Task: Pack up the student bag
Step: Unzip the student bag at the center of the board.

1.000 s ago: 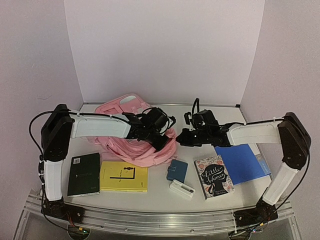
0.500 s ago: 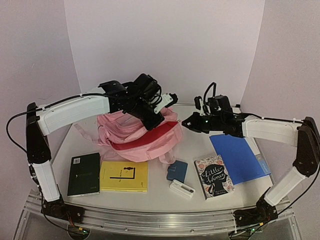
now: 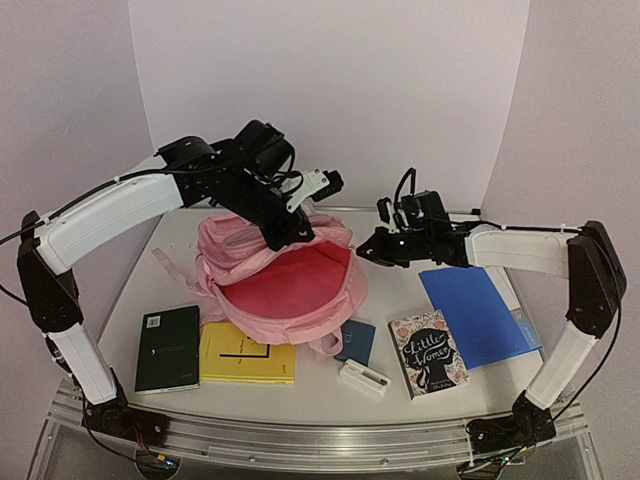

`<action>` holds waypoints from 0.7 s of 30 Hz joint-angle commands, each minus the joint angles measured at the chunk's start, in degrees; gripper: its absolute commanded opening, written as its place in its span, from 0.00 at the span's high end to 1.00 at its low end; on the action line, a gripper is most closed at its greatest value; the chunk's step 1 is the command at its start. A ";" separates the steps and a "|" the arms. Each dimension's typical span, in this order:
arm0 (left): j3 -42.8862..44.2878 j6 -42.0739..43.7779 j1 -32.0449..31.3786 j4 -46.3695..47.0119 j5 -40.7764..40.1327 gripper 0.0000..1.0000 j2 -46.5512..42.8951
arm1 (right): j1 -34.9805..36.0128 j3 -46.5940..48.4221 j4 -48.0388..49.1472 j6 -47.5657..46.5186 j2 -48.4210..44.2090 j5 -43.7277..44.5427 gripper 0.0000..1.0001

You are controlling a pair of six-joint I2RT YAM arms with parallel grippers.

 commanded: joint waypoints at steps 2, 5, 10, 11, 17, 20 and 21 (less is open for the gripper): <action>6.65 -1.11 -0.34 -0.66 7.60 1.00 -6.41 | -0.85 5.65 1.26 -2.35 4.98 2.65 1.00; 6.24 -2.05 -0.26 -0.84 9.10 1.00 -7.23 | -1.05 7.43 2.24 -2.55 7.58 3.14 1.00; 4.01 -3.19 0.18 0.66 9.74 1.00 -9.09 | -1.26 8.97 3.52 -2.94 10.08 5.34 1.00; 3.56 -3.40 0.44 0.99 9.93 1.00 -9.39 | -1.27 9.05 3.62 -3.20 10.12 5.62 1.00; 2.25 -4.43 2.90 2.07 13.77 1.00 -9.55 | -1.70 9.65 3.57 -4.98 9.12 6.51 1.00; 1.70 -6.20 5.72 3.14 13.24 1.00 -9.08 | -2.11 10.12 3.09 -4.85 8.01 6.56 0.93; 1.51 -7.16 7.12 3.40 12.72 1.00 -8.77 | -2.20 9.98 2.83 -4.68 7.31 6.72 0.84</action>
